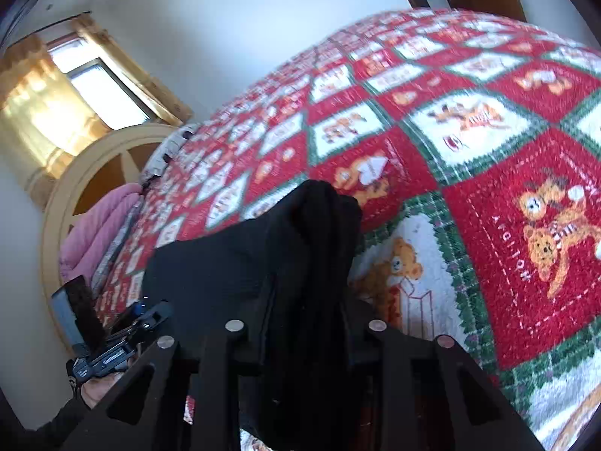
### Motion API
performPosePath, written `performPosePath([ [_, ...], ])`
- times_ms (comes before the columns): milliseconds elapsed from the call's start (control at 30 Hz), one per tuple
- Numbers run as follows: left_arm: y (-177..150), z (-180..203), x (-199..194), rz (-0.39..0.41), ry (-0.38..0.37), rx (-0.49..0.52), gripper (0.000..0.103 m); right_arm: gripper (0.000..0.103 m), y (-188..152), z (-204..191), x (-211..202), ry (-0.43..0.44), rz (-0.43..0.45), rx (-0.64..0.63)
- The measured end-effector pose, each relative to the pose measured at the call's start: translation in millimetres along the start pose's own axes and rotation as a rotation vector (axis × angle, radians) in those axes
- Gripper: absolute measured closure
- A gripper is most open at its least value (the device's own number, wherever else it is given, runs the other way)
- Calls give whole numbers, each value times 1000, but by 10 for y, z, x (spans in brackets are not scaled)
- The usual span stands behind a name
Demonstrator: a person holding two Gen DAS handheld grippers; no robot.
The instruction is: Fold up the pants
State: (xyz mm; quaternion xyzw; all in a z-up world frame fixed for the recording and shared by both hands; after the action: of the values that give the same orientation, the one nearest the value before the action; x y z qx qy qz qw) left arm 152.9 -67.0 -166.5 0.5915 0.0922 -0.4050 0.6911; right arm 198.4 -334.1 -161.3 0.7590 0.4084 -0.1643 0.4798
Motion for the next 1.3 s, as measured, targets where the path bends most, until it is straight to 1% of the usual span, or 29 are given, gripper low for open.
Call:
performPosePath([
  [67, -19, 0, -18, 13, -10, -3, 53, 75, -10, -32, -18, -3, 4, -3],
  [100, -28, -2, -19, 17, -22, -5, 59, 75, -15, -29, -4, -10, 0, -6],
  [133, -32, -1, -28, 20, -49, -10, 66, 76, -20, -14, 14, -18, -5, -2],
  [167, -31, 7, -48, 25, -64, -11, 76, 76, -19, 1, 10, -15, -6, 7],
  [200, -21, 25, -87, 37, -57, -1, 80, 77, -9, -16, -22, -9, 3, 8],
  [267, -2, 29, -128, 46, -50, 4, 85, 77, -1, -137, -121, -15, 36, -38],
  [367, 12, -45, -154, 47, -74, -41, 88, 77, -19, -319, -215, -32, 69, -115],
  [467, 6, -62, -166, 46, -94, -53, 90, 77, -28, -302, -177, -50, 60, -112],
  [600, 25, -78, -257, 69, -107, -67, 92, 77, -6, -380, -285, -31, 90, -115],
  [700, 54, -138, -332, 90, -116, -90, 92, 77, 10, -552, -394, -21, 121, -150],
  [867, 116, -248, -516, 138, -109, -113, 92, 77, 71, -790, -445, 0, 138, -188],
  [967, 171, -356, -655, 165, -92, -123, 92, 77, 169, -966, -381, 17, 138, -215],
  [1067, 224, -499, -823, 194, -59, -128, 92, 77, 282, -1152, -263, 36, 130, -242],
  [1167, 267, -677, -969, 221, -16, -137, 92, 77, 417, -1377, -60, 73, 108, -266],
  [1300, 288, -970, -1124, 230, 56, -155, 92, 77, 567, -1699, 294, 118, 52, -289],
])
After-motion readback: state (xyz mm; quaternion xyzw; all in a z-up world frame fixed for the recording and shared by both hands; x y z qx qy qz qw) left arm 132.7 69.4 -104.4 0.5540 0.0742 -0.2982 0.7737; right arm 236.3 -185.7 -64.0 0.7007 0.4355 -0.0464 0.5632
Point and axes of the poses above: each gripper's, at about its wrist camera, not at the fingertips, and x roughly the way its jaws point, z to its right, y to its top, the point moved 2 cm from there along x, roughly the way its jaws point, and after that the axes turned 3 degrees about -y, right-handed, at the moved point
